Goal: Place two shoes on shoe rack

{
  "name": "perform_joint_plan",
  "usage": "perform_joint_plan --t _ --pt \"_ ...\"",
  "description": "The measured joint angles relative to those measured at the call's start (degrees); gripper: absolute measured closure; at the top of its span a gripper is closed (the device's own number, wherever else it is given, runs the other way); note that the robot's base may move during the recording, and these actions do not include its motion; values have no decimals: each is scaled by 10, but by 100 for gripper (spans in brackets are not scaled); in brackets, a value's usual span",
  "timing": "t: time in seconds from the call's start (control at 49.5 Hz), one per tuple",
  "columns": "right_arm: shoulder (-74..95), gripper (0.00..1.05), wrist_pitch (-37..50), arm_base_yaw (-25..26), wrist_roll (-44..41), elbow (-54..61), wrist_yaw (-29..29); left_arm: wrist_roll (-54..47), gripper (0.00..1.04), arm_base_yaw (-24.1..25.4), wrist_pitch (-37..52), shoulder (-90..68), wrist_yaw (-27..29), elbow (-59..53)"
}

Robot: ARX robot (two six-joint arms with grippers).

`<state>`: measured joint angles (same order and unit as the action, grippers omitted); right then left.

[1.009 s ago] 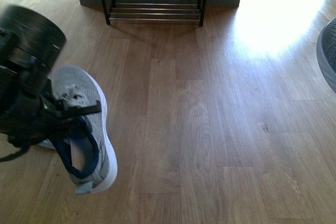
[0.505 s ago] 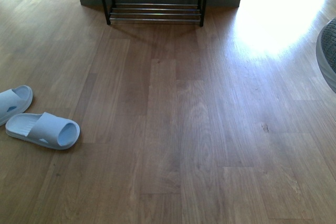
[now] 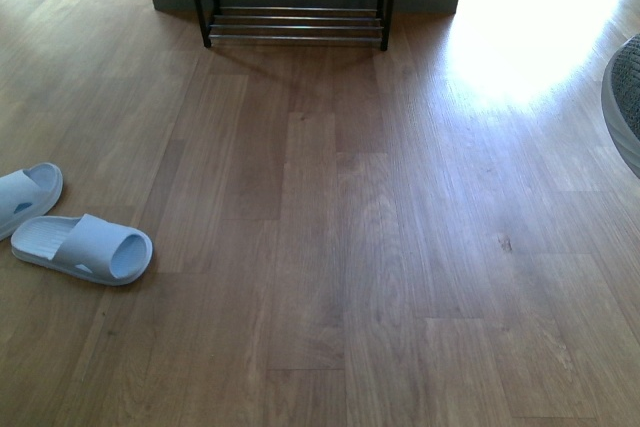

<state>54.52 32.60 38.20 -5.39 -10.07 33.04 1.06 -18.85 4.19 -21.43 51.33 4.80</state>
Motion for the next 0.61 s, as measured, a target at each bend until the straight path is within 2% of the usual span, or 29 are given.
perform_joint_plan --t 0.061,0.182,0.606 --pt "0 103 0 0 0 0 0 -20 103 -17 36 -7 10 -14" --pt "0 103 0 0 0 0 0 -43 103 -20 55 -7 30 -20" --pt "0 103 0 0 0 0 0 -58 103 -21 57 -7 36 -20"
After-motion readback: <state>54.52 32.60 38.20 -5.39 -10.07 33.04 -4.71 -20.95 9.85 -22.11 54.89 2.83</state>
